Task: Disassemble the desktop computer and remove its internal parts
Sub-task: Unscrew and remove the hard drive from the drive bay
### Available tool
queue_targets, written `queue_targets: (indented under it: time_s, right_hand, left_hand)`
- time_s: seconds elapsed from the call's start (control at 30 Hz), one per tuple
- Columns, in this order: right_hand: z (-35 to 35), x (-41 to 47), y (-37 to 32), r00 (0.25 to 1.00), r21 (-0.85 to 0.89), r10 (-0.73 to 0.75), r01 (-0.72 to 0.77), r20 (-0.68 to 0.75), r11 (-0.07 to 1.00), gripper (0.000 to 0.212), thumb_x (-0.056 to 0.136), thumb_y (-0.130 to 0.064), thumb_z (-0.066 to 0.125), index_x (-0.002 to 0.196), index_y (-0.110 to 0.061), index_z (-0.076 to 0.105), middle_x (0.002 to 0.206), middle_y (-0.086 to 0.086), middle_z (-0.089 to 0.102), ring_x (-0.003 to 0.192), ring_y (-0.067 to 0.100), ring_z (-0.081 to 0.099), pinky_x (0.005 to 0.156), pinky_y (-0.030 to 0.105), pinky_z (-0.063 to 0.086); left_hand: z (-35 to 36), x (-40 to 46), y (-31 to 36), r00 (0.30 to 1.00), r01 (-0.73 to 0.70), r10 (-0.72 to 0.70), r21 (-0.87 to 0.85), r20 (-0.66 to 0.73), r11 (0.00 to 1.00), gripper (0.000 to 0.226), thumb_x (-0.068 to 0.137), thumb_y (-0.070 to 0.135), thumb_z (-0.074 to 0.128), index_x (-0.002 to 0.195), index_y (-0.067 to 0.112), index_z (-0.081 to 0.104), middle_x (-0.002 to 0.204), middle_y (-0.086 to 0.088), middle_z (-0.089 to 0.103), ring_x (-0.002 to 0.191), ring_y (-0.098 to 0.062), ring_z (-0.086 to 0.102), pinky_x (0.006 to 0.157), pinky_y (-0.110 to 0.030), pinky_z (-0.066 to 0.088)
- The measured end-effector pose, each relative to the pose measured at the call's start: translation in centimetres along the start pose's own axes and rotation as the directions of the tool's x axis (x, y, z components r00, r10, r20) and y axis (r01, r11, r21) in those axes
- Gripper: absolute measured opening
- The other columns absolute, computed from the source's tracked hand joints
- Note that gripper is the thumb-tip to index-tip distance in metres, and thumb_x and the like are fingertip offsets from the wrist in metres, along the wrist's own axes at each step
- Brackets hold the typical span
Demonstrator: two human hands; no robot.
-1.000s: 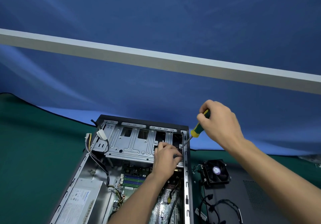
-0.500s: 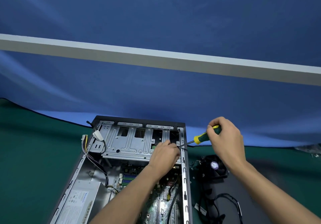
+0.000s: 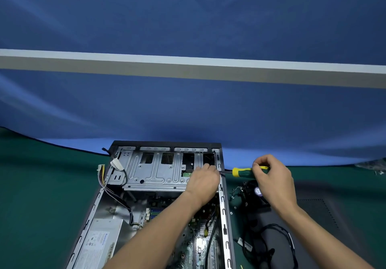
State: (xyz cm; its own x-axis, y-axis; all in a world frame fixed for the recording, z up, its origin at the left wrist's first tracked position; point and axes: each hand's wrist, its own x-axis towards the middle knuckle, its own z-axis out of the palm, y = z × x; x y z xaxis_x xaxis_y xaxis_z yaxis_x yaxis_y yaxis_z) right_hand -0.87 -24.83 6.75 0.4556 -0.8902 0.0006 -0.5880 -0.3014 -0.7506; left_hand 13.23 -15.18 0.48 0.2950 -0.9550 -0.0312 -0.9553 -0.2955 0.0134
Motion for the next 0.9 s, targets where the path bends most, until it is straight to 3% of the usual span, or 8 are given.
queue_targets:
  time_s: [0.2, 0.33, 0.47, 0.6, 0.9]
  right_hand:
    - [0.7, -0.7, 0.5, 1.000, 0.014, 0.023, -0.023, 0.016, 1.000, 0.015, 0.087, -0.018, 0.056, 0.076, -0.028, 0.054, 0.087, -0.011, 0.062, 0.074, 0.019, 0.061, 0.065, 0.029, 0.039]
    - [0.8, -0.8, 0.5, 0.999, 0.038, 0.044, -0.044, 0.018, 0.998, 0.015, 0.087, -0.019, 0.056, 0.076, -0.028, 0.055, 0.084, -0.009, 0.063, 0.072, 0.022, 0.062, 0.063, 0.028, 0.038]
    - [0.8, -0.8, 0.5, 0.998, 0.059, 0.054, -0.055, 0.017, 0.997, 0.014, 0.086, -0.019, 0.056, 0.075, -0.027, 0.056, 0.083, -0.006, 0.063, 0.072, 0.022, 0.062, 0.064, 0.029, 0.039]
    - [0.8, -0.8, 0.7, 0.999, 0.061, 0.050, -0.051, 0.013, 0.997, 0.015, 0.087, -0.020, 0.057, 0.075, -0.028, 0.056, 0.084, -0.010, 0.063, 0.071, 0.019, 0.060, 0.060, 0.027, 0.037]
    - [1.1, -1.0, 1.5, 0.995, 0.089, 0.100, -0.098, -0.009, 0.991, 0.016, 0.087, -0.017, 0.056, 0.075, -0.027, 0.056, 0.081, -0.012, 0.062, 0.064, 0.010, 0.055, 0.054, 0.024, 0.037]
  left_hand:
    - [0.3, -0.3, -0.6, 1.000, 0.007, -0.011, -0.120, -0.030, 0.993, 0.020, 0.090, 0.005, 0.048, 0.108, 0.006, 0.055, 0.107, -0.008, 0.057, 0.099, -0.021, 0.048, 0.088, -0.033, 0.042]
    - [-0.3, 0.1, -0.9, 0.997, 0.071, -0.058, -0.285, 0.054, 0.956, 0.014, 0.092, 0.015, 0.052, 0.102, 0.007, 0.058, 0.104, -0.007, 0.055, 0.099, -0.021, 0.047, 0.089, -0.035, 0.044]
    - [-0.7, 0.6, -1.0, 0.982, 0.166, -0.121, -0.361, 0.144, 0.918, 0.009, 0.088, 0.006, 0.052, 0.085, 0.005, 0.060, 0.099, -0.009, 0.055, 0.099, -0.023, 0.047, 0.086, -0.037, 0.046]
    - [-1.0, 1.0, -1.0, 0.978, 0.168, -0.115, -0.334, 0.173, 0.927, 0.014, 0.087, 0.001, 0.049, 0.084, 0.000, 0.062, 0.101, -0.013, 0.056, 0.100, -0.025, 0.048, 0.088, -0.038, 0.047]
    - [0.3, -0.1, 0.5, 0.991, 0.132, -0.132, -0.155, 0.007, 0.979, 0.031, 0.080, -0.009, 0.050, 0.109, 0.002, 0.053, 0.109, -0.012, 0.051, 0.100, -0.025, 0.043, 0.086, -0.035, 0.040]
